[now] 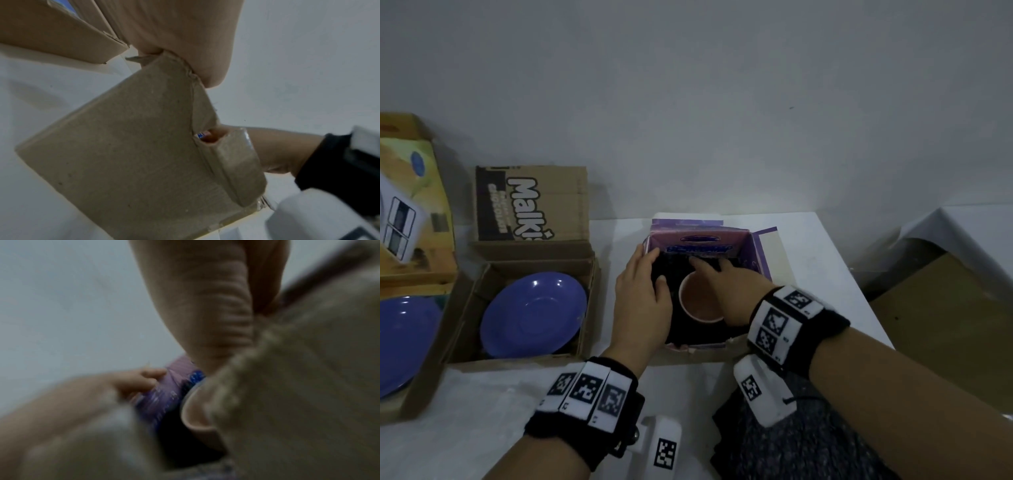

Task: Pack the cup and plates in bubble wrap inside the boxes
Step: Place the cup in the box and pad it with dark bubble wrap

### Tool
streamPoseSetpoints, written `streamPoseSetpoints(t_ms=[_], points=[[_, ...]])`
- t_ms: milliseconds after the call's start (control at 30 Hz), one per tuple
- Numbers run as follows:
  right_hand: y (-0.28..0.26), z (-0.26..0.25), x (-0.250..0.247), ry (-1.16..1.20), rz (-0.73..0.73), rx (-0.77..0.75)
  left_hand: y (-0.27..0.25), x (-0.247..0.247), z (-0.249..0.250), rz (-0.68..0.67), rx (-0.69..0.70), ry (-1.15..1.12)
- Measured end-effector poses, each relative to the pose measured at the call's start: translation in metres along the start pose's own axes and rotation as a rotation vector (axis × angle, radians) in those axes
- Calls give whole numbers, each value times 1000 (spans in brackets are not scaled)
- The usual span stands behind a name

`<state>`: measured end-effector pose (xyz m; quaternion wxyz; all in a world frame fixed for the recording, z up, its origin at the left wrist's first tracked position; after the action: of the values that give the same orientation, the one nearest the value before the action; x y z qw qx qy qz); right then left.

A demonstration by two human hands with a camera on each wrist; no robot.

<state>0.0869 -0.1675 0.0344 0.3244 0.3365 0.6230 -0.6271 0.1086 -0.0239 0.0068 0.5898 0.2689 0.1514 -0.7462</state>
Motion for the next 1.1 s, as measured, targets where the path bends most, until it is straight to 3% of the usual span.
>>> streamPoseSetpoints(t_ms=[133,267,333,467,633,700,767,933,1100], points=[[-5,5,-14,136,99,56,0,1,-2,-1,0,-15],[-6,-3,8,370,-122,139,1,2,-3,0,8,-12],[-5,-2,17,415,-89,115,1,2,-4,4,5,-7],[-19,7,15,427,94,35,1,1,-4,9,2,-3],[-70,38,4,675,536,17,3,0,-7,3,10,7],[-86,50,21,860,477,31,3,0,-7,-1,5,6],[-96,56,48,998,274,22,2,0,-6,0,-5,3],[-103,62,120,333,-120,171,2,-1,-3,12,-9,22],[-103,60,135,191,32,155,1,-2,-2,2,-8,46]])
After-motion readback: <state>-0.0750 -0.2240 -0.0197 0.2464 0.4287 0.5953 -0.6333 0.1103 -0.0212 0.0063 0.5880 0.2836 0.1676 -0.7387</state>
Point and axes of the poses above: each hand's wrist, its own y-axis towards the middle knuckle, its own x-axis out of the palm, z = x × y, the point moved 4 cm from there along y, towards the middle knuckle, and after that the axes turned 5 degrees about -z, right-handed, at the moved point
